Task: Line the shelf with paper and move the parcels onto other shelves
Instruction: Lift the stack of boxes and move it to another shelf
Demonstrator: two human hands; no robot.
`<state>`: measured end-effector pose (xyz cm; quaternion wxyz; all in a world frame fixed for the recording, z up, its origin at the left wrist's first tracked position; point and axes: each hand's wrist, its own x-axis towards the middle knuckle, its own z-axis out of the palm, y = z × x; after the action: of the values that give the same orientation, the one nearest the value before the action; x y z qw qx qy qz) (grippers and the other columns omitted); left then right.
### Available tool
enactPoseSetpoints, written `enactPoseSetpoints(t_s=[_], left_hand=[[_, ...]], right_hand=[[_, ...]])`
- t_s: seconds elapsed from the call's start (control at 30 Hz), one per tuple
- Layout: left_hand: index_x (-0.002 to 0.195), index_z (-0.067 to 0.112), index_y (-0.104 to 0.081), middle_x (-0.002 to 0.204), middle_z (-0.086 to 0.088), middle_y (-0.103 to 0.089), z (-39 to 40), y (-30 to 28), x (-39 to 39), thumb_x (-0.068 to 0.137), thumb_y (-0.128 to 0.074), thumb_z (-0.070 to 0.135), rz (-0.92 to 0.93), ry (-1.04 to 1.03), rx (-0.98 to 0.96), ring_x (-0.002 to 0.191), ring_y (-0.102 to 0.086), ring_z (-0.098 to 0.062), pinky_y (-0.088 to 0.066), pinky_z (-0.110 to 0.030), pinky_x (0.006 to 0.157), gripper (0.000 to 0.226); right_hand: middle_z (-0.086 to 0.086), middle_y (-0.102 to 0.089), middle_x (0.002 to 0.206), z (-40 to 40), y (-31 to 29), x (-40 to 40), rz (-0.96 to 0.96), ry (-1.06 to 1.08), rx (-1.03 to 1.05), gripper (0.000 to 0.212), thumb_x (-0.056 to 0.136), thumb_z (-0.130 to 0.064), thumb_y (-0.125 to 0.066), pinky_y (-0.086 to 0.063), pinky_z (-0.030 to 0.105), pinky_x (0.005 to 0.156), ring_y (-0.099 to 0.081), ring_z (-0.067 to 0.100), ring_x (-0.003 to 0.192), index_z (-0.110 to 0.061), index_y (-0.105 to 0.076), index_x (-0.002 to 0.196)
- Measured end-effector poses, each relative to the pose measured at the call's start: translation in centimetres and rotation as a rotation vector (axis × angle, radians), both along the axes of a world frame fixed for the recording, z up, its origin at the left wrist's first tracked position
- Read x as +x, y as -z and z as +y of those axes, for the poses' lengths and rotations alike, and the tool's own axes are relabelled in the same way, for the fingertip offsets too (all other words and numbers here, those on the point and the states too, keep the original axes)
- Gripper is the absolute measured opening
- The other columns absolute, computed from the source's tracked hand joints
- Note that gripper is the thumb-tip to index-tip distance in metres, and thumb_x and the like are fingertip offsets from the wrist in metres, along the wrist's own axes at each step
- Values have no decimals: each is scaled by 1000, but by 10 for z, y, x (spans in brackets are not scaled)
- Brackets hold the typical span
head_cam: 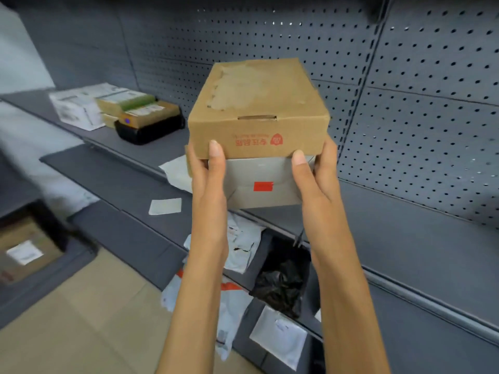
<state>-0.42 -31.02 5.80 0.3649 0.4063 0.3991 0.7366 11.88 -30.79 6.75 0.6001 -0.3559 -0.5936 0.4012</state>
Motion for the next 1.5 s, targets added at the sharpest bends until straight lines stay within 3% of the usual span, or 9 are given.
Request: enactPoseSetpoints(t_s=[0.1,0.2,0.27,0.43,0.6,0.77,0.97,1.33,1.5], left_hand=[[139,50,-37,126,38,-58,-1,-2,-52,102,-39,47,17,-74,15,119,-54,20,-46,-6,92,37],[150,44,-33,132,37,-56,-3,0,-97,93,-42,55,22,-146,44,125,-51,18,-44,-8,96,59],[150,47,-33,127,42,-57,-5,2,-119,90,-43,57,16,-191,46,123,-51,21,-42,-9,96,61],[142,53,-34,120,49,-56,0,10,-172,87,-43,61,-23,-312,38,118,-50,27,-39,-10,96,56],[139,51,-37,121,41,-62,25,13,-225,92,-41,54,3,-415,53,119,-56,18,-46,-7,93,48],[148,46,-35,137,28,-59,65,18,-277,94,-40,55,17,-476,68,128,-54,8,-42,-28,111,55],[142,49,-38,138,27,-59,131,1,-345,94,-41,56,44,-499,66,131,-53,6,-37,-35,118,49],[153,40,-34,136,31,-58,225,8,-412,106,-38,44,37,-418,76,126,-52,16,-43,-10,97,47],[150,40,-37,141,28,-56,278,3,-434,102,-40,46,44,-299,95,128,-51,14,-44,-6,99,48]], right_hand=[[-12,-54,141,10,1,-54,29,-75,-7,45,106,-27,-41,-47,11,95,-54,-7,121,-30,-31,150],[-12,-54,142,18,3,-103,36,-114,-5,44,106,-28,-41,-44,31,109,-53,-1,127,-31,-32,150],[-12,-53,143,24,5,-130,38,-147,-3,45,106,-28,-41,-43,34,111,-52,1,129,-30,-31,150],[-16,-53,142,43,10,-189,17,-267,-3,47,106,-27,-41,-44,18,104,-51,-7,126,-31,-29,152],[-15,-57,137,78,15,-250,9,-361,-2,45,106,-27,-40,-46,8,93,-55,-8,120,-31,-31,150],[-16,-57,136,120,19,-305,-2,-397,3,46,107,-26,-38,-46,6,91,-55,-10,119,-33,-29,151],[-16,-57,136,194,6,-375,33,-423,6,47,107,-26,-38,-45,5,88,-56,-12,115,-34,-27,152],[-14,-56,133,280,9,-437,0,-369,-6,46,107,-27,-38,-43,-1,78,-56,-19,105,-32,-28,151],[-13,-56,134,323,4,-453,6,-238,19,45,107,-27,-38,-45,13,91,-56,-8,115,-32,-28,151]])
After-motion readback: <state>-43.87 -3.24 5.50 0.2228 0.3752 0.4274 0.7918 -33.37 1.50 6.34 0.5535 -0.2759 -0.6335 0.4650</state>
